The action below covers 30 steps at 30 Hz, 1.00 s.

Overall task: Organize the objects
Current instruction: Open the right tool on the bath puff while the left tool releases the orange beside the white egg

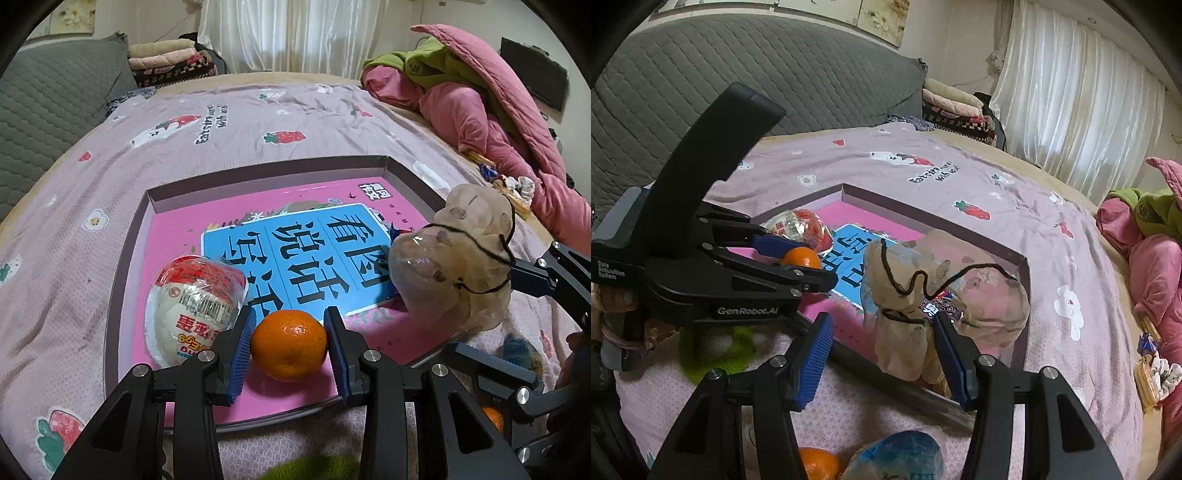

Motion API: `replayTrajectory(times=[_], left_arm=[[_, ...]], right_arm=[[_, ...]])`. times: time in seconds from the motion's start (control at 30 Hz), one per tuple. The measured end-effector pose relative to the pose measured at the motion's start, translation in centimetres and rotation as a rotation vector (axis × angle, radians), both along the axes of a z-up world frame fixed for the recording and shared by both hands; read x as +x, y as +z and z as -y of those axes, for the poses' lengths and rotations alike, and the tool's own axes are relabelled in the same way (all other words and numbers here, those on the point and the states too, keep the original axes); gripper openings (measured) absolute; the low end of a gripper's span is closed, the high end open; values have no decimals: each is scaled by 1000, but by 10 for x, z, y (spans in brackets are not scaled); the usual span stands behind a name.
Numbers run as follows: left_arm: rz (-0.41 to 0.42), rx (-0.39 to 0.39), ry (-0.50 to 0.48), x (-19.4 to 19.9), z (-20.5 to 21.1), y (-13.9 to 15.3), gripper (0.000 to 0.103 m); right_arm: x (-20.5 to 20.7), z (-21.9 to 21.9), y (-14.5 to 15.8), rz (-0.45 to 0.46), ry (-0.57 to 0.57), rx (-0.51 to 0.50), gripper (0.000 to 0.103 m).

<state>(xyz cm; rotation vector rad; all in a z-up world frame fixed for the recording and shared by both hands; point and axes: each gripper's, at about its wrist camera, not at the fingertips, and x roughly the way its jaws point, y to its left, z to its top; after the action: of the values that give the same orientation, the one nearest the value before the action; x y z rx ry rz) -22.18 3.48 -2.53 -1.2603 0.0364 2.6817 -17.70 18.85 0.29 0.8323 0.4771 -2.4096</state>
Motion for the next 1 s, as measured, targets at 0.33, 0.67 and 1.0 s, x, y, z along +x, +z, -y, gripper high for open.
replayTrajectory(times=[0.33, 0.67, 1.0], left_arm=[[3, 1, -3, 0, 1, 1, 39], [-13, 13, 0, 3, 2, 9, 39], [-16, 22, -1, 4, 3, 12, 39]], right_arm=[[1, -3, 4, 1, -1, -44, 60], [5, -5, 13, -40, 2, -68, 60], [6, -7, 18, -63, 5, -89, 61]])
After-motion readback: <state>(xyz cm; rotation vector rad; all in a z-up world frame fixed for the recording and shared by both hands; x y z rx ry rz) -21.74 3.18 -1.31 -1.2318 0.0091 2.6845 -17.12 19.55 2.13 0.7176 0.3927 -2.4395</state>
